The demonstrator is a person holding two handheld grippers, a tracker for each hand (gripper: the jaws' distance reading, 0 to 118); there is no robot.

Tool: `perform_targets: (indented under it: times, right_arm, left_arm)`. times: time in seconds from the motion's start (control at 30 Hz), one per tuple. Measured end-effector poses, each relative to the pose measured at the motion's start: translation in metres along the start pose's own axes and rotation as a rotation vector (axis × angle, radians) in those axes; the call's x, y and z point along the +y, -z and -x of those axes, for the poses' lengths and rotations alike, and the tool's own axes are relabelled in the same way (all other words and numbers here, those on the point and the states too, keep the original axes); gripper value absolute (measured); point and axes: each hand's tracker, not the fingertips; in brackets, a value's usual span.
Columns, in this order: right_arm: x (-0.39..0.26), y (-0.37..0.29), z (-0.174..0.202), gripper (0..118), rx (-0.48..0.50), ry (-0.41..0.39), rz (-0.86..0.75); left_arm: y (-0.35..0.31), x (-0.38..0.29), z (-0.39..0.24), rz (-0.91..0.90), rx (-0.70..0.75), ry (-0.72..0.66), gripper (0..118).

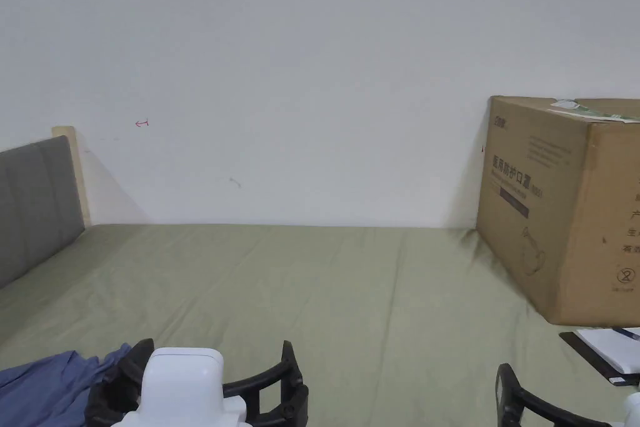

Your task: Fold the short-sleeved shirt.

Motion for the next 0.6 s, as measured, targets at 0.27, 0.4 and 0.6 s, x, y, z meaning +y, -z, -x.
perform_targets:
  times: [0.27,0.4,0.6]
  right_arm:
    - [0.001,0.003,0.000,54,-0.019,-0.020,0.008]
    - [0.000,0.006,-0.007,0,-0.051,-0.001,0.053]
    - [0.001,0.009,-0.015,0,-0.093,0.025,0.059]
  left_arm:
    - [0.001,0.001,0.001,-0.006,0.005,0.043,57]
    - [0.008,0.001,0.003,0.025,0.003,0.041,0]
    - [0.012,0.001,0.002,0.027,-0.003,0.021,0]
